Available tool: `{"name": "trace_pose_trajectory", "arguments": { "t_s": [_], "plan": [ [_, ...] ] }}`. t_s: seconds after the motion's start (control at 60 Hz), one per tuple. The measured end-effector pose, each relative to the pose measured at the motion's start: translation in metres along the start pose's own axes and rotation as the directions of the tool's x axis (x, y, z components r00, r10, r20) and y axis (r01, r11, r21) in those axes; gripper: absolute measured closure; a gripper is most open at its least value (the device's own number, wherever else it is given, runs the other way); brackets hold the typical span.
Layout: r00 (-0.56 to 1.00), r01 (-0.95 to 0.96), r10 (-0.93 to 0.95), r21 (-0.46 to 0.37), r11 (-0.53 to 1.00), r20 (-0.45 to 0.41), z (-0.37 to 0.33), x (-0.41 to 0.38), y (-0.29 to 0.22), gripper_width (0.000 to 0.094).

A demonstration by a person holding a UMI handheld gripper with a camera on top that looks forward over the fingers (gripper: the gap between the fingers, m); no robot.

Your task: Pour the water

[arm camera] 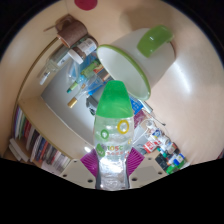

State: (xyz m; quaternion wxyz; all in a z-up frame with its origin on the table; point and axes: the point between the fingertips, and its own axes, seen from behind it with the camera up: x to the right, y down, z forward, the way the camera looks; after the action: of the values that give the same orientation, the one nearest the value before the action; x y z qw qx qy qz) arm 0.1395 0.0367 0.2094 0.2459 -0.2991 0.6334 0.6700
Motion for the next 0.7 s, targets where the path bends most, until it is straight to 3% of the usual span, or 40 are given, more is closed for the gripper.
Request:
{"name": "trace_pose_trajectory", "arguments": {
  "t_s": [0.167,0.267,0.367,0.433,0.567,0.617,0.7],
  "plan": [
    [0.972,0.219,-0.222,-0.052,0.974,-0.072,-0.008,0.011,0.008,0.0611],
    [0.865,0.485,-0.494,-0.103,0.868,-0.085,-0.017,-0.002,0.021,0.0611],
    [0.446,0.877,-0.888,-0.146,0.458,-0.11,-0.03,-0.033,0.018,0.061],
    [0.096,0.99,-0.989,-0.093,0.106,-0.111,-0.039,-0.086,0.012,0.0607],
    [-0.412,0.9,-0.882,0.047,-0.432,-0.23,-0.068,-0.208,-0.033,0.0603],
    [-0.502,0.841,-0.808,0.043,-0.539,-0.307,-0.073,-0.231,-0.049,0.0604],
    [-0.587,0.769,-0.692,-0.02,-0.64,-0.42,-0.091,-0.25,-0.122,0.0608]
  ]
}}
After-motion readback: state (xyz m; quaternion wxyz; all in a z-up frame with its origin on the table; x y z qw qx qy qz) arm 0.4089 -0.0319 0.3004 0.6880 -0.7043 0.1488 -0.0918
